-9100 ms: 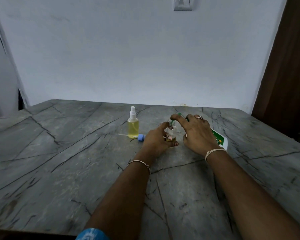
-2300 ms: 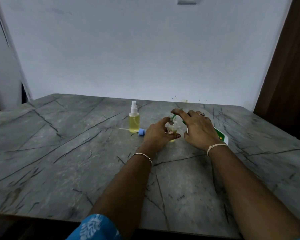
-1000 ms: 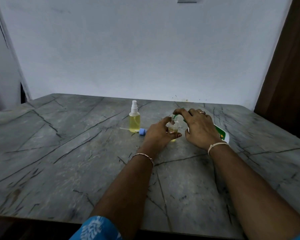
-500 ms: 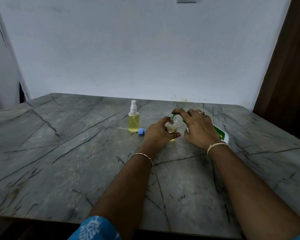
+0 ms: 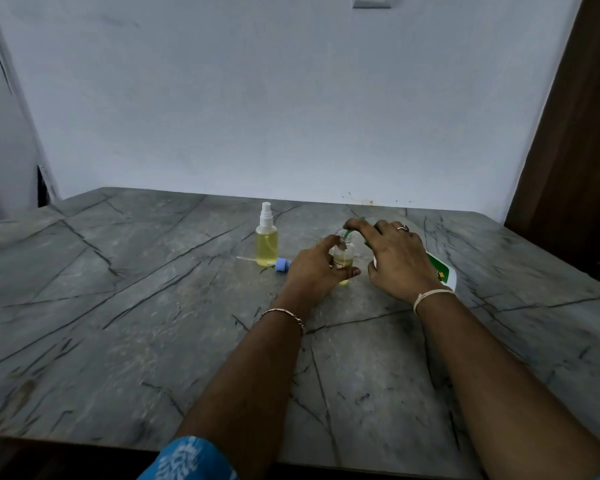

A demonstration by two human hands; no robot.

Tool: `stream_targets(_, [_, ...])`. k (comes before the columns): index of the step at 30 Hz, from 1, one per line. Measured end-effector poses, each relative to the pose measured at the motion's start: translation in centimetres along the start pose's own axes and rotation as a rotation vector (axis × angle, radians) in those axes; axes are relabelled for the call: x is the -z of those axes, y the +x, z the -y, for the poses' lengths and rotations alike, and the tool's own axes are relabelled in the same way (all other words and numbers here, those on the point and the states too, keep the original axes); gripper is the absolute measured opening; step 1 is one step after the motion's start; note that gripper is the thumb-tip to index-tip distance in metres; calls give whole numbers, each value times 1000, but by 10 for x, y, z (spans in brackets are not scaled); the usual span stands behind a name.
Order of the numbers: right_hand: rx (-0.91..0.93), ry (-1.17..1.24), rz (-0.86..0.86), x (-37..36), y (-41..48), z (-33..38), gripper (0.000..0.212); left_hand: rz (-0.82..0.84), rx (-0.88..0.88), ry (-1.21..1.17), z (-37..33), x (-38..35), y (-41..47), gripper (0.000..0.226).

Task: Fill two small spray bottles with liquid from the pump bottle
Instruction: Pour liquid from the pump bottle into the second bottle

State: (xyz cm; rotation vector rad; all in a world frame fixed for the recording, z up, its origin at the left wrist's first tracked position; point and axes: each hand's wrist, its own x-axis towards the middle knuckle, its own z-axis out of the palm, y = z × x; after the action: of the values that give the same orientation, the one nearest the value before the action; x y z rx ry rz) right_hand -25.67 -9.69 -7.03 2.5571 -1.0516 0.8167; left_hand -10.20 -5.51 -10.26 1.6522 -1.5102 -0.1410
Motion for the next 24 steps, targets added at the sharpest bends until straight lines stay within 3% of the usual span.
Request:
stream_targets(11, [-19, -21, -35, -3, 5, 7, 66, -12, -23, -16, 1, 0, 0, 57])
stream_targets(24, [-32, -2, 12, 0, 2, 3, 73, -3, -15, 6, -1, 0, -2, 57])
